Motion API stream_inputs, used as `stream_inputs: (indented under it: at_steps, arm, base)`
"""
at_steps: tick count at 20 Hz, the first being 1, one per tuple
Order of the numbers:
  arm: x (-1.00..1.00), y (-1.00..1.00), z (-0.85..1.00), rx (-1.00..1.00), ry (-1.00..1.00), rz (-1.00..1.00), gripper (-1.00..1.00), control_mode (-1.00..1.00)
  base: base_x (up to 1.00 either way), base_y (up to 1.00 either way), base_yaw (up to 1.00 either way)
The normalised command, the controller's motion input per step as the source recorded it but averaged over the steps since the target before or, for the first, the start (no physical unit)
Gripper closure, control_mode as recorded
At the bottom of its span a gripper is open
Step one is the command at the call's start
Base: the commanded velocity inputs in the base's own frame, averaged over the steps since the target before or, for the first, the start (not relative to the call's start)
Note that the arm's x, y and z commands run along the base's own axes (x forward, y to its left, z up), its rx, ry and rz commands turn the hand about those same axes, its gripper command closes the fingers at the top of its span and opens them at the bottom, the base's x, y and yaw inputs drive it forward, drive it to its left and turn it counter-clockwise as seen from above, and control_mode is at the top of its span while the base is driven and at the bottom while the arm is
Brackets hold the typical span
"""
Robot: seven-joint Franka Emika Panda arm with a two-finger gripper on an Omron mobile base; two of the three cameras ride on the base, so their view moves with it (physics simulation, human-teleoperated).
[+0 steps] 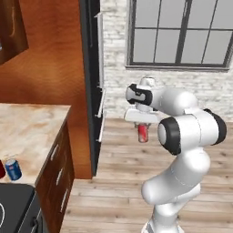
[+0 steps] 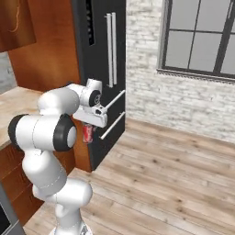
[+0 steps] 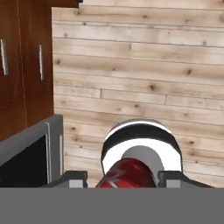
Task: Four empty soda cans are scattered around the kitchen. Gather all the cans and cluster them next to the stove for recycling.
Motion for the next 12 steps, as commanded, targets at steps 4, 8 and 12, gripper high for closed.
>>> stream_inputs:
  at_steps: [4,8,12]
  arm:
    - [0.00,0.00,0.00,0.00,0.00,0.00,1.00,1.00]
    - [0.00,0.00,0.00,0.00,0.00,0.00,1.00,1.00]
    - [0.00,0.00,0.00,0.00,0.00,0.00,1.00,1.00]
  base:
    - [0.63,0.15,0.34]
    - [0.43,0.02,0.43]
    - [0.27,0.00,0.49]
